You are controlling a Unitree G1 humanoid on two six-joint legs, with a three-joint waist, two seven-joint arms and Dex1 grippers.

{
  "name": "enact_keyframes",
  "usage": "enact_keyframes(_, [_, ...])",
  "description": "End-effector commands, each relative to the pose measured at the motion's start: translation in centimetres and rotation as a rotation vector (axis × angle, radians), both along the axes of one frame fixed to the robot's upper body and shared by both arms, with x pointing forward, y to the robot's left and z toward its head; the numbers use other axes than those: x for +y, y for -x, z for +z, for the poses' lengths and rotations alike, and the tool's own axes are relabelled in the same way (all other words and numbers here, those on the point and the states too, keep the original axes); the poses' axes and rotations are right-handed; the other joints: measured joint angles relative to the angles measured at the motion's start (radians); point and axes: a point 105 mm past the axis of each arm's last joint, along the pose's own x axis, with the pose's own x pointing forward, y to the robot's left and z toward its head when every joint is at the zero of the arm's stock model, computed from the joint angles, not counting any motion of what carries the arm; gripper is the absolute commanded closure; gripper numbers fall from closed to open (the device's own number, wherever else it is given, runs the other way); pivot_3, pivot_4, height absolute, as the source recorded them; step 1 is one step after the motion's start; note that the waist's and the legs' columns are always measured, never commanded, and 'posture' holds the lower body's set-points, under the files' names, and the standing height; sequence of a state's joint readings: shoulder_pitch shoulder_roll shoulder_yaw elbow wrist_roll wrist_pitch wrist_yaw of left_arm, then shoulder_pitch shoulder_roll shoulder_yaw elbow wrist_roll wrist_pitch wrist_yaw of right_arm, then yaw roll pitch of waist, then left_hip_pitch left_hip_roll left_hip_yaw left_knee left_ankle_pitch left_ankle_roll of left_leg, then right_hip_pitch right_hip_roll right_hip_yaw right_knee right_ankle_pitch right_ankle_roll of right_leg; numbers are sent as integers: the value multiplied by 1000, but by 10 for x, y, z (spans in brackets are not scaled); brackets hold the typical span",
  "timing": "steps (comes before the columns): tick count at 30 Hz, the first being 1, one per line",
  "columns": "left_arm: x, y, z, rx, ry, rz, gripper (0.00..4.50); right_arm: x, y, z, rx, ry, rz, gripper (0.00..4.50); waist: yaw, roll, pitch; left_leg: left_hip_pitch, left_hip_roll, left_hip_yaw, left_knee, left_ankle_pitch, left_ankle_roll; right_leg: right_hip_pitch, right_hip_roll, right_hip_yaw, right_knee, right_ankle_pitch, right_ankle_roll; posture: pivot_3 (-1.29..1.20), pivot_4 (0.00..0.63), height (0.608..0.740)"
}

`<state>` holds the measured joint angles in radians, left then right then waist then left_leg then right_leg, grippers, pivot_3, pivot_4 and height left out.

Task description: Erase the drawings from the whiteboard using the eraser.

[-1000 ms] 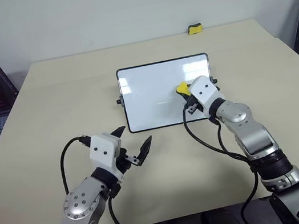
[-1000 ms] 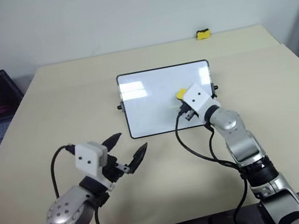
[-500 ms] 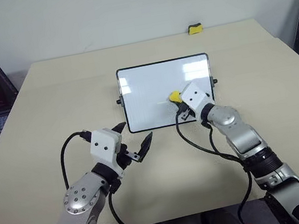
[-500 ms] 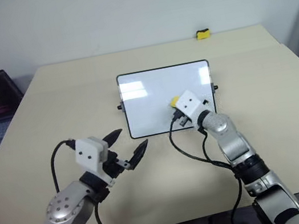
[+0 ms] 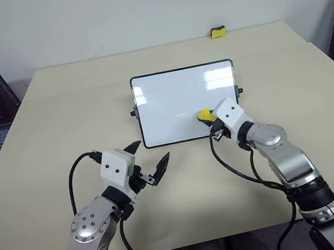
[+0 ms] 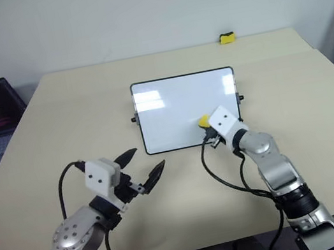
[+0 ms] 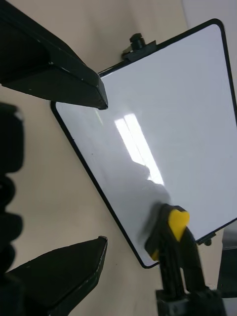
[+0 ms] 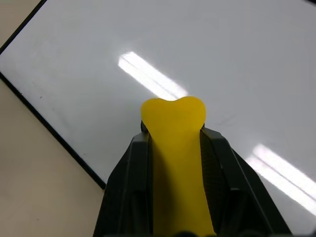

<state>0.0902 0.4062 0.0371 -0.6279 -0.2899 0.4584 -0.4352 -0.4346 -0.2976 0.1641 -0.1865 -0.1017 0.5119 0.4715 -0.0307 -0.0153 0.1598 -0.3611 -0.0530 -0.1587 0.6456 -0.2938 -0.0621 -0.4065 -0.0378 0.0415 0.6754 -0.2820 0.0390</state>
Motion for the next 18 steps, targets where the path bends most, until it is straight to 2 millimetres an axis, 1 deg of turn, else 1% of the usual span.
enact_keyframes(1, [2, 1, 7, -49, -7, -12, 0, -9, 4, 26, -75, -49, -38, 3515, 0, 0, 0, 0, 0, 0, 0, 0, 0, 0, 0, 0, 0, 0, 0, 0, 150, 740])
enact_keyframes(4, [-1, 2, 6, -49, -8, -41, 0, -17, 4, 32, -82, -62, -74, 3515, 0, 0, 0, 0, 0, 0, 0, 0, 0, 0, 0, 0, 0, 0, 0, 0, 150, 740])
enact_keyframes(7, [-3, 4, 6, -48, -16, -92, 0, -36, 3, 39, -83, -72, -154, 3515, 1, 0, 0, 0, 0, 0, 0, 0, 0, 0, 0, 0, 0, 0, 0, 0, 150, 740])
enact_keyframes(9, [-8, 7, 8, -41, -11, -159, 0, -54, 3, 42, -55, -92, -231, 3515, 1, 0, 0, 0, 0, 0, 0, 0, 0, 0, 0, 0, 0, 0, 0, 0, 150, 740])
enact_keyframes(11, [-13, 9, 12, -40, -19, -221, 0, -67, 5, 42, -28, -104, -291, 3515, 2, 0, 0, -1, 0, 0, 0, 0, 0, 0, 0, 0, -1, 0, 0, 0, 150, 740])
enact_keyframes(14, [-20, 9, 17, -38, -25, -303, 0, -81, 10, 41, 3, -105, -354, 3515, 2, 0, 0, -1, 0, 0, 0, -1, 1, 0, 0, 0, 0, 0, 0, 0, 150, 740])
enact_keyframes(18, [-30, 12, 15, -10, -59, -429, 0, -93, 13, 37, 41, -114, -419, 3515, -2, 1, 0, 0, 0, 1, 0, -2, 3, 0, 0, 0, 0, 0, 0, 0, 150, 740])
